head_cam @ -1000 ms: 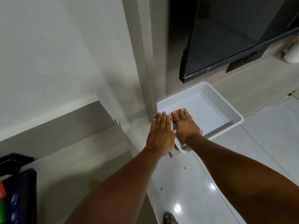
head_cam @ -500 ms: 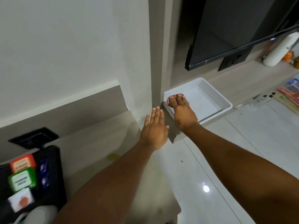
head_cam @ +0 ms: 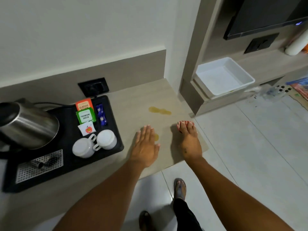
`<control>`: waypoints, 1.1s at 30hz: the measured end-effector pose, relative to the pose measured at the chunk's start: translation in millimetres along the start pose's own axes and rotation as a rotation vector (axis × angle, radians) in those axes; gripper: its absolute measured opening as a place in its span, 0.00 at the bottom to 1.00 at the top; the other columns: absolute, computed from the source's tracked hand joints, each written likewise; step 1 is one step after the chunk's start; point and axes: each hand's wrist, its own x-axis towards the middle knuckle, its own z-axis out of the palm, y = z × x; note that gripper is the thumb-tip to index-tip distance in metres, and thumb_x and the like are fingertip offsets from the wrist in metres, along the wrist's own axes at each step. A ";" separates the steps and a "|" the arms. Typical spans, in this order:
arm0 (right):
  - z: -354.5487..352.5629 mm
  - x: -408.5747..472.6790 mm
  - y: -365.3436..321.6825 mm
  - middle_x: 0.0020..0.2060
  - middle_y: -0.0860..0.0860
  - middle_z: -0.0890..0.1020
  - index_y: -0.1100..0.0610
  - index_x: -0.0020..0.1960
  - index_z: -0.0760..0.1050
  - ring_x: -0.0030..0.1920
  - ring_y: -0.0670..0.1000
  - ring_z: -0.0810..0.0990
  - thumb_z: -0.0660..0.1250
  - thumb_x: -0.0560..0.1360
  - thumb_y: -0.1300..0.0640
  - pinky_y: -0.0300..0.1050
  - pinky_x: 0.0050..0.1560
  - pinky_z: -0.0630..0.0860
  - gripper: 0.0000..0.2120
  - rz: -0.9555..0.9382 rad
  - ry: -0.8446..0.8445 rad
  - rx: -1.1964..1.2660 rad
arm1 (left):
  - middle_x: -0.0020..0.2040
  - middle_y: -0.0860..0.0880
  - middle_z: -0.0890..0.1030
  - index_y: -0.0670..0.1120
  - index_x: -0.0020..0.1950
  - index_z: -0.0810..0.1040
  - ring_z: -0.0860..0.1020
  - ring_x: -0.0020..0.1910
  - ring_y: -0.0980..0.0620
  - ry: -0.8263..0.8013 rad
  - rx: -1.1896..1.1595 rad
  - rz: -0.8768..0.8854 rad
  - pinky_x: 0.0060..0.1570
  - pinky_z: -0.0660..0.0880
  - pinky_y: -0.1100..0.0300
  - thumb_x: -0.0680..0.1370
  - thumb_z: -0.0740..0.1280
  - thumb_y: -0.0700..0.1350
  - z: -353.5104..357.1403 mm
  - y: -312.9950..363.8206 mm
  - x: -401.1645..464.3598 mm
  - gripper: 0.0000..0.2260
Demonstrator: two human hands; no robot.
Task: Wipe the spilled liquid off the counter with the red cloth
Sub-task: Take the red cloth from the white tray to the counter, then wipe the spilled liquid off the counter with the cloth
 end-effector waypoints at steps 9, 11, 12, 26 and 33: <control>20.9 -27.4 53.9 0.82 0.58 0.51 0.56 0.82 0.54 0.81 0.60 0.43 0.55 0.85 0.46 0.56 0.79 0.39 0.30 -0.130 -0.008 -0.207 | 0.85 0.40 0.47 0.38 0.83 0.44 0.43 0.84 0.43 0.001 0.021 -0.004 0.82 0.41 0.47 0.82 0.43 0.66 40.7 -48.0 -44.4 0.40; 24.5 -21.4 59.9 0.82 0.59 0.50 0.58 0.83 0.49 0.81 0.59 0.42 0.50 0.84 0.38 0.57 0.79 0.40 0.35 -0.170 -0.008 -0.264 | 0.85 0.39 0.47 0.38 0.83 0.44 0.44 0.84 0.43 0.010 0.001 -0.022 0.82 0.42 0.47 0.81 0.44 0.67 42.9 -49.3 -43.2 0.41; 25.7 -12.6 60.2 0.82 0.59 0.49 0.58 0.83 0.47 0.81 0.59 0.41 0.48 0.83 0.35 0.57 0.79 0.40 0.38 -0.168 -0.026 -0.287 | 0.85 0.39 0.47 0.38 0.83 0.44 0.44 0.84 0.43 0.007 0.000 -0.025 0.82 0.43 0.47 0.81 0.44 0.67 44.6 -49.9 -43.1 0.41; 17.4 36.8 39.1 0.82 0.60 0.43 0.60 0.82 0.40 0.81 0.59 0.37 0.40 0.78 0.27 0.59 0.80 0.40 0.46 -0.007 -0.093 -0.320 | 0.85 0.39 0.48 0.37 0.83 0.47 0.45 0.84 0.42 0.034 -0.015 -0.017 0.82 0.47 0.44 0.80 0.45 0.67 48.4 -51.4 -40.3 0.42; 12.4 -7.7 62.8 0.82 0.58 0.43 0.58 0.82 0.39 0.81 0.55 0.36 0.44 0.79 0.26 0.58 0.80 0.41 0.46 -0.080 -0.110 -0.292 | 0.84 0.39 0.49 0.38 0.83 0.49 0.45 0.84 0.42 0.043 -0.006 -0.018 0.82 0.48 0.44 0.82 0.49 0.67 49.3 -52.3 -38.7 0.41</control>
